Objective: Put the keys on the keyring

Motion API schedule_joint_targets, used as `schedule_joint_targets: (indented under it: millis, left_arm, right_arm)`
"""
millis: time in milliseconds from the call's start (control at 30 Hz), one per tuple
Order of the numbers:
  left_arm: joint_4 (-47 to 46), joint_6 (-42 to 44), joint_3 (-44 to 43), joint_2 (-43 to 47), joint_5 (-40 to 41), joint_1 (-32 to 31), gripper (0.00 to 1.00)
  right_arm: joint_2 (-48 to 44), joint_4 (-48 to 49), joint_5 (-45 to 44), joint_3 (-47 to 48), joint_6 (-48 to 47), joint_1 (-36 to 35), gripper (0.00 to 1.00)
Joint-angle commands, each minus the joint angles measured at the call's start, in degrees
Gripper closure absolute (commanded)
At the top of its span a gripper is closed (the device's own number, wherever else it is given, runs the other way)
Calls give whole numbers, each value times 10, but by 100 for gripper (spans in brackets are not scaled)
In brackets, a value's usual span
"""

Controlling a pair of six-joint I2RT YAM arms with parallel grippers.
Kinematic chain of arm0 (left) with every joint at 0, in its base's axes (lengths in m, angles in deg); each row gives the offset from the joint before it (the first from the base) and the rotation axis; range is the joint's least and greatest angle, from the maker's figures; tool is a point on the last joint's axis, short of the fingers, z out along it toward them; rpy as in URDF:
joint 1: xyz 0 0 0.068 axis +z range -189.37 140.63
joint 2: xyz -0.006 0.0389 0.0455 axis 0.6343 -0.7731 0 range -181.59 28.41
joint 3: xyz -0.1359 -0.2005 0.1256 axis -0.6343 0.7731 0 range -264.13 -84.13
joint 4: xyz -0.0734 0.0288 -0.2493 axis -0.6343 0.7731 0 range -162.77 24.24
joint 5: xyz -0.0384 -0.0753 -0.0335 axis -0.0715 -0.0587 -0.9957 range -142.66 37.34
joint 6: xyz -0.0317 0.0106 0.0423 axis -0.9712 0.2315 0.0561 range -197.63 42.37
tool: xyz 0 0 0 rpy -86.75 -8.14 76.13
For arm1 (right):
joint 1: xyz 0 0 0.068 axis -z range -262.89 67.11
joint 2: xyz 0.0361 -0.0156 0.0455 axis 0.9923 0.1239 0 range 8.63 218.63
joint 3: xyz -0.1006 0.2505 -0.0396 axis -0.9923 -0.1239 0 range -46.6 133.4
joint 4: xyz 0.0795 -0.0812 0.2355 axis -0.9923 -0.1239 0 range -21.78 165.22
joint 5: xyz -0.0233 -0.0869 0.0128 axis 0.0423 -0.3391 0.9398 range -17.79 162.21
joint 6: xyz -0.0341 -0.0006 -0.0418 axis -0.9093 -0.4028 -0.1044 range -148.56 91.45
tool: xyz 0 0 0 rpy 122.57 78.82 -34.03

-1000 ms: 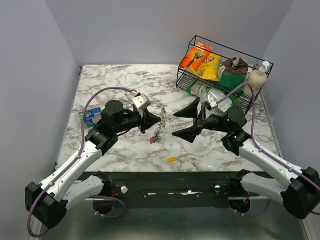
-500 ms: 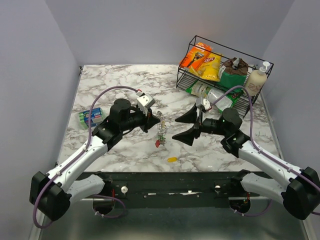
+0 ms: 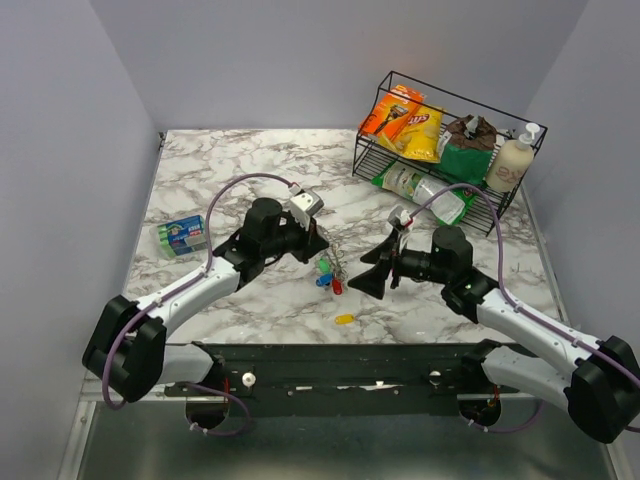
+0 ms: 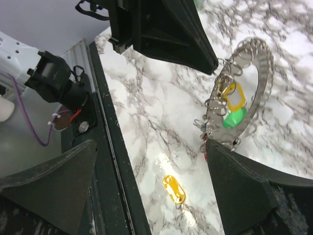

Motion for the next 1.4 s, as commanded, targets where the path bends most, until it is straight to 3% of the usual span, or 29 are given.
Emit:
schedule_joint_targets:
  millis: [0,333,967,1367]
  left_arm:
    - [-102,-11,11,-32,-20,6,100]
    - [-198,-49,14,-98,-69,49,100]
    - [-199,-36,10,-89,-59,77,100]
    - [-158,-25,17,-63,-50,78,100]
  right_arm:
    - [-5,-51,-75,-12,28,-4,0]
    - [7,-118,-129,-15,55,-4,0]
    - [86,-208,-92,4,61,-4,0]
    - [142,-289,-142,53,54,-43,23]
